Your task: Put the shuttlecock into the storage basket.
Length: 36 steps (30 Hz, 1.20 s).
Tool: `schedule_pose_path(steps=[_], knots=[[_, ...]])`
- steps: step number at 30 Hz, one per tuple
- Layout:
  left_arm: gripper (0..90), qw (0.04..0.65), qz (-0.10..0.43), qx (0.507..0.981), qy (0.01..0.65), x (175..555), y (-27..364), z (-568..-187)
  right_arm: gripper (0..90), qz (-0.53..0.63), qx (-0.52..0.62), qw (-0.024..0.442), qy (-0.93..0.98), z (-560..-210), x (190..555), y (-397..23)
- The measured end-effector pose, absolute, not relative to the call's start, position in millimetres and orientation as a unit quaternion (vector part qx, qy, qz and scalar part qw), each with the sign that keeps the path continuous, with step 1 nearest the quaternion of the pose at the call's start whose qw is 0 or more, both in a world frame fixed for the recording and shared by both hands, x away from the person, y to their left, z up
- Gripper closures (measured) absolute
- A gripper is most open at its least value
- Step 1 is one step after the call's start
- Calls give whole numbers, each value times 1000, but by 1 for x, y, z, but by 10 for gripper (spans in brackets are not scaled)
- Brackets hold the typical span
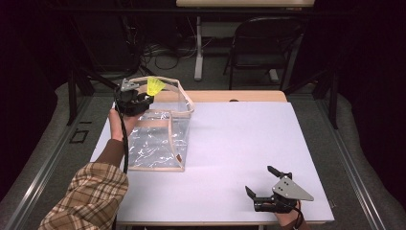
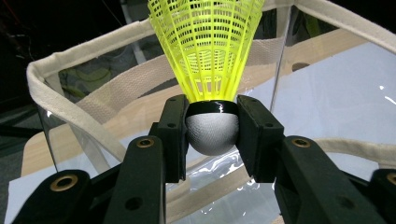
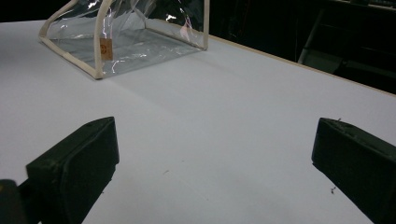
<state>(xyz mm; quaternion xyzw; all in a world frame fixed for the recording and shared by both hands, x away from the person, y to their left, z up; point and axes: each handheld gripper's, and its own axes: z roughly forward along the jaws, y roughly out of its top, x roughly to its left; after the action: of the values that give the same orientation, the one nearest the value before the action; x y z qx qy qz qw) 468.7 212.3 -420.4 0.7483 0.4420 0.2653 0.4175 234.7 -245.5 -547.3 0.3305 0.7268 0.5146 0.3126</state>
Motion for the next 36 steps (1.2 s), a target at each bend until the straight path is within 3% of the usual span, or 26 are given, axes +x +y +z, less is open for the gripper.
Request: schedule_pose_path(steps=[36], knots=[[647, 376, 233, 781, 441, 484, 210, -419, 1, 515, 331, 311, 727, -547, 235, -246]])
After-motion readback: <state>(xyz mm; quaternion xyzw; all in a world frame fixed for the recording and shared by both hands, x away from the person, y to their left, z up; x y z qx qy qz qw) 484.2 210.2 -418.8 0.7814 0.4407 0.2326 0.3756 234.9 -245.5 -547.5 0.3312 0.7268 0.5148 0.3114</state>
